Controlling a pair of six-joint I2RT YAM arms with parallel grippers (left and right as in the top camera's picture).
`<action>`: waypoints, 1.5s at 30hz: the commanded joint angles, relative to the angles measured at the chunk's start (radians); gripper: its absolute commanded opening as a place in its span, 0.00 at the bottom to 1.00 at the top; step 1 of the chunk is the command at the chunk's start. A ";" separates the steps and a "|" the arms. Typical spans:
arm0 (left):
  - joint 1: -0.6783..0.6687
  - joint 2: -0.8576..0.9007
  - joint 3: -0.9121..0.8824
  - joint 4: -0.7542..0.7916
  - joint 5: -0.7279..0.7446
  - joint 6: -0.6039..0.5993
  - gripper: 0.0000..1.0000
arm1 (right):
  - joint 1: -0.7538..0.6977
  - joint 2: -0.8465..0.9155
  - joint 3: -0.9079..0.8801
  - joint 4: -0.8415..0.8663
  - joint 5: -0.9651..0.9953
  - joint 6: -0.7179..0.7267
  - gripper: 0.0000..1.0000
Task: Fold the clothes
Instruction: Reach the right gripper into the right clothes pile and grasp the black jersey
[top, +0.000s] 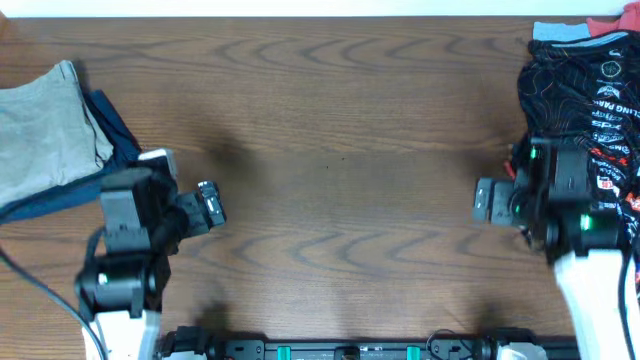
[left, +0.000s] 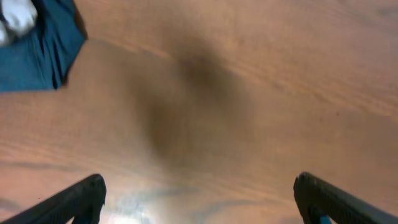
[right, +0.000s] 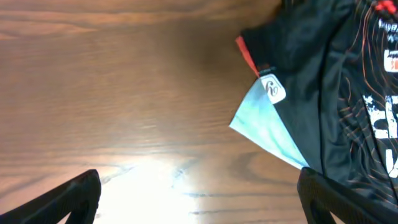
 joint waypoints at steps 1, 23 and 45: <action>0.001 0.063 0.054 -0.034 0.006 0.002 0.98 | -0.030 0.110 0.071 -0.024 -0.008 0.005 0.99; 0.001 0.117 0.053 -0.048 0.006 0.002 0.98 | -0.399 0.539 0.072 0.209 0.227 0.137 0.84; 0.001 0.117 0.053 -0.048 0.005 0.002 0.98 | -0.448 0.632 0.090 0.262 0.099 0.137 0.01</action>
